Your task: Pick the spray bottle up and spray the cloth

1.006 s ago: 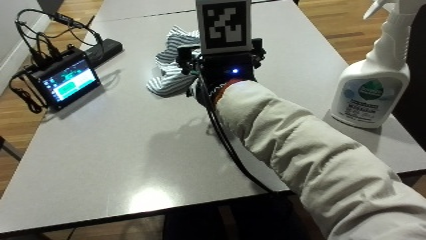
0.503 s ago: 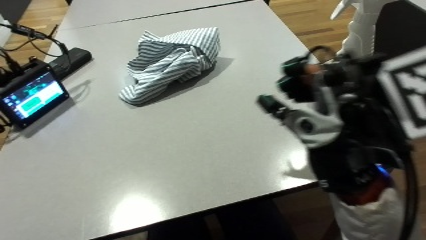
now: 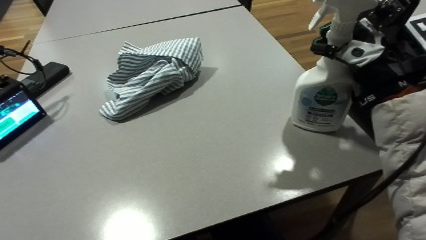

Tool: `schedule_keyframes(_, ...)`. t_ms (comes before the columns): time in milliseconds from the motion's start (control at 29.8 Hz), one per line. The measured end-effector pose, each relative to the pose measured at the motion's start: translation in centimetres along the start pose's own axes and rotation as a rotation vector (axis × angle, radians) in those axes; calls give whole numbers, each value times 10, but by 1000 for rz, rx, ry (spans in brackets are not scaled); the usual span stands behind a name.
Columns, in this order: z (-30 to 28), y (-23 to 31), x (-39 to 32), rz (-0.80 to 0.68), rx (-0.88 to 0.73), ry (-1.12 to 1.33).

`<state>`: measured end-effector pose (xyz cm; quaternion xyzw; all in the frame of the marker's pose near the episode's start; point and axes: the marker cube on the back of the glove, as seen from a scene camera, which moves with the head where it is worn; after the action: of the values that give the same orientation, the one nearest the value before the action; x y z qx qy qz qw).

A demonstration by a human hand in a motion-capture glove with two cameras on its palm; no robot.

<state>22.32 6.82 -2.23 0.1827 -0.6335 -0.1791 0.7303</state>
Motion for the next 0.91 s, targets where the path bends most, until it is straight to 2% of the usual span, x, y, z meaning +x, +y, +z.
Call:
schedule_keyframes(67,4,-9,6,-12,-52,-45)
schedule_keyframes(134,4,-16,12,-37,-39,-66)
schedule_keyframes(469,1,-25,5,-137,289,139)
schedule_keyframes(738,-10,-14,3,-109,407,146)
schedule_keyframes(905,-33,-8,13,-90,440,406)
